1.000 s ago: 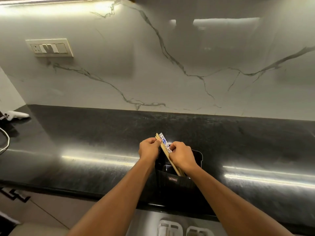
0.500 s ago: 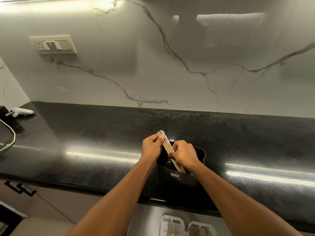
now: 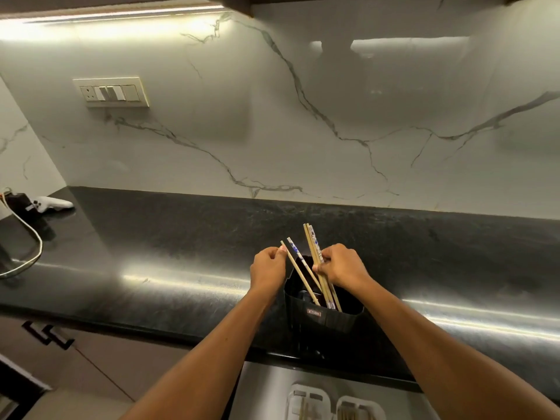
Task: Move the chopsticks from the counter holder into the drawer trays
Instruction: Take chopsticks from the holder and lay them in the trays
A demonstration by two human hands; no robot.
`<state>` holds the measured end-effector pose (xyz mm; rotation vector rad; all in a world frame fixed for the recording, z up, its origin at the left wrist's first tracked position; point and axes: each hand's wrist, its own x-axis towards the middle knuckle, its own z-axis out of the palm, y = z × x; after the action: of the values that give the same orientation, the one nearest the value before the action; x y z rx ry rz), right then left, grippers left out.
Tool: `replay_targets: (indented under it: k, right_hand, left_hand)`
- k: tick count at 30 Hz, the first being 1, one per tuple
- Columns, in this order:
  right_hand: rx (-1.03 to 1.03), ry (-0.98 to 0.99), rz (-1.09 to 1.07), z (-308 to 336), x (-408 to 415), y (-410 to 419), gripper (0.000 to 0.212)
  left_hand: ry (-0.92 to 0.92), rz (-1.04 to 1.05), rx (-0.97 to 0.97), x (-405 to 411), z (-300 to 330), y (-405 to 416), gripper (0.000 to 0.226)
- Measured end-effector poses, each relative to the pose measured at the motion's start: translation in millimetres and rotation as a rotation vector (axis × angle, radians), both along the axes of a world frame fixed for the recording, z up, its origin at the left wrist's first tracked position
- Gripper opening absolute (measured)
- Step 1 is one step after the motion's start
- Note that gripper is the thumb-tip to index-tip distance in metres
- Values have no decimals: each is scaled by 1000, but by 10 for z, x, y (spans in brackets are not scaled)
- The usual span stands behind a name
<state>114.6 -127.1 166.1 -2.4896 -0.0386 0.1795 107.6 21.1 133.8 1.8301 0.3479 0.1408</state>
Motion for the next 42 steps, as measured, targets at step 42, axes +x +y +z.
replay_targets:
  k: [42]
  right_hand:
    - [739,-436,-196,1445,-597,-384,9]
  left_hand:
    - [144,-240,-883,-1357,-17,-30,24]
